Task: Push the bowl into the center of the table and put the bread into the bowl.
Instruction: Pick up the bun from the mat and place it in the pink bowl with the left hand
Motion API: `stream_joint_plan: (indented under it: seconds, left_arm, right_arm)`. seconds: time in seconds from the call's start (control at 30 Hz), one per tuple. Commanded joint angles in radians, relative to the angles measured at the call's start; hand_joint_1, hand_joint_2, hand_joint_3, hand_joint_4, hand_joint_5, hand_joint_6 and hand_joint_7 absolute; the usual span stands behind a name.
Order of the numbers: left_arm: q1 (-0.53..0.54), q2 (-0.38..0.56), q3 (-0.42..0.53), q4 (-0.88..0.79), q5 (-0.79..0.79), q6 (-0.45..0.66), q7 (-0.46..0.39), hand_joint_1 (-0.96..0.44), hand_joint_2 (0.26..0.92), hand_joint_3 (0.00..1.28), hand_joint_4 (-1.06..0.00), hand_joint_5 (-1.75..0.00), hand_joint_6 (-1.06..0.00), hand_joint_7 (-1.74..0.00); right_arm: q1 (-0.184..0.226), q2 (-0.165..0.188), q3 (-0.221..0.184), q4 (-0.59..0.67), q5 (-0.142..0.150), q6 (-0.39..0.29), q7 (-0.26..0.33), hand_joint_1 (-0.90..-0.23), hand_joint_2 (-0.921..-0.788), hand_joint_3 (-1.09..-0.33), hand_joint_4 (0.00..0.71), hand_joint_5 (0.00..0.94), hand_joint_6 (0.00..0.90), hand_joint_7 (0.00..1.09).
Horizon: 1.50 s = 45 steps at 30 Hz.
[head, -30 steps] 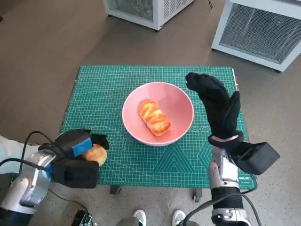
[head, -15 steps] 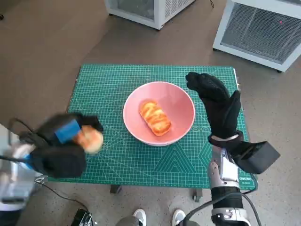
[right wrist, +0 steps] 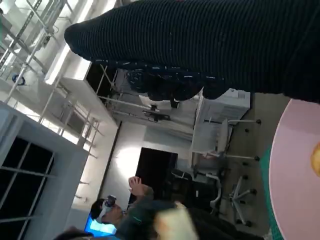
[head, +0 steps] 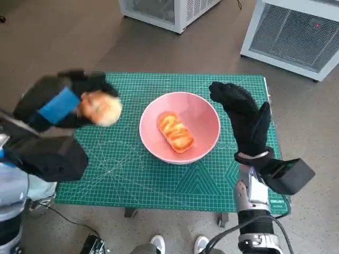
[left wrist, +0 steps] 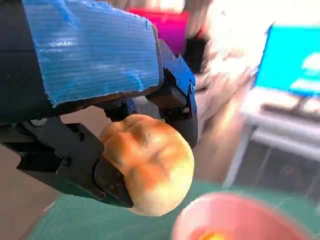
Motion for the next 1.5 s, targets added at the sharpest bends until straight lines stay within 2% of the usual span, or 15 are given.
stream_joint_plan:
  seconds: [0.03, 0.27, 0.5, 0.63, 0.8, 0.87, 0.93, 0.97, 1.0, 1.1, 1.13, 1.3, 1.5]
  left_arm:
    - [-0.081, -0.059, -0.070, -0.021, 0.018, 0.017, 0.000, 0.00, 0.904, 0.01, -0.83, -0.99, -0.68, -1.14]
    - [-0.173, -0.127, -0.164, 0.014, 0.053, 0.031, -0.016, 0.00, 0.898, 0.01, -0.84, -0.99, -0.70, -1.10]
    - [-0.181, -0.135, -0.169, 0.019, 0.062, 0.035, -0.020, 0.00, 0.897, 0.01, -0.85, -1.00, -0.70, -1.08]
    - [-0.271, -0.240, -0.299, 0.207, 0.084, 0.003, -0.031, 0.00, 0.904, 0.01, -0.82, -1.01, -0.70, -1.10]
    - [-0.284, -0.286, -0.338, 0.340, 0.091, -0.056, 0.004, 0.00, 0.906, 0.01, -0.81, -1.02, -0.69, -1.11]
    - [-0.286, -0.302, -0.349, 0.376, 0.095, -0.061, 0.008, 0.00, 0.915, 0.02, -0.78, -1.06, -0.66, -1.13]
    - [-0.285, -0.319, -0.357, 0.404, 0.096, -0.052, 0.005, 0.00, 0.918, 0.08, -0.72, -1.12, -0.58, -1.22]
    - [-0.284, -0.326, -0.361, 0.416, 0.096, -0.044, 0.002, 0.01, 0.884, 0.08, -0.65, -0.89, -0.49, -1.00]
    - [-0.283, -0.335, -0.364, 0.428, 0.095, -0.034, -0.002, 0.02, 0.868, 0.07, -0.66, -0.66, -0.48, -0.77]
    - [-0.275, -0.351, -0.364, 0.450, 0.085, -0.022, -0.009, 0.00, 0.844, 0.04, -0.57, -0.23, -0.43, -0.38]
    - [-0.270, -0.357, -0.365, 0.455, 0.083, -0.016, -0.009, 0.00, 0.836, 0.03, -0.53, -0.15, -0.42, -0.30]
    - [-0.247, -0.375, -0.366, 0.452, 0.081, 0.005, -0.010, -0.01, 0.818, 0.01, -0.42, -0.02, -0.41, -0.16]
    - [-0.204, -0.380, -0.344, 0.433, 0.050, -0.006, -0.002, -0.01, 0.810, 0.00, -0.37, 0.00, -0.41, -0.10]
  right_arm:
    - [0.017, 0.001, -0.005, 0.004, 0.018, 0.016, 0.010, -0.737, -0.921, -0.780, 0.268, 0.004, 0.025, 0.61]
    - [0.026, -0.001, -0.006, -0.003, 0.024, 0.012, 0.015, -0.737, -0.921, -0.781, 0.267, 0.003, 0.022, 0.61]
    - [0.026, -0.001, -0.007, -0.004, 0.024, 0.013, 0.016, -0.736, -0.921, -0.781, 0.267, 0.003, 0.020, 0.61]
    - [0.049, -0.011, -0.012, -0.035, 0.026, 0.016, 0.007, -0.737, -0.921, -0.782, 0.267, 0.002, 0.019, 0.62]
    - [0.062, -0.015, -0.014, -0.051, 0.021, 0.018, -0.005, -0.737, -0.921, -0.784, 0.266, 0.002, 0.016, 0.62]
    - [0.065, -0.016, -0.016, -0.056, 0.021, 0.022, -0.008, -0.739, -0.921, -0.784, 0.267, 0.002, 0.016, 0.62]
    - [0.069, -0.017, -0.017, -0.064, 0.021, 0.026, -0.013, -0.741, -0.921, -0.783, 0.267, 0.002, 0.015, 0.62]
    - [0.071, -0.017, -0.018, -0.068, 0.021, 0.028, -0.015, -0.743, -0.921, -0.783, 0.267, 0.002, 0.015, 0.62]
    - [0.074, -0.017, -0.018, -0.073, 0.020, 0.029, -0.019, -0.744, -0.921, -0.782, 0.267, 0.002, 0.015, 0.62]
    - [0.081, -0.016, -0.017, -0.086, 0.015, 0.033, -0.029, -0.746, -0.921, -0.780, 0.267, 0.002, 0.015, 0.62]
    - [0.083, -0.016, -0.017, -0.090, 0.013, 0.033, -0.034, -0.746, -0.921, -0.779, 0.268, 0.002, 0.015, 0.62]
    - [0.092, -0.017, -0.016, -0.108, 0.008, 0.038, -0.049, -0.747, -0.921, -0.776, 0.268, 0.003, 0.013, 0.62]
    - [0.093, -0.020, -0.018, -0.120, 0.007, 0.050, -0.061, -0.742, -0.921, -0.773, 0.269, 0.003, 0.014, 0.62]
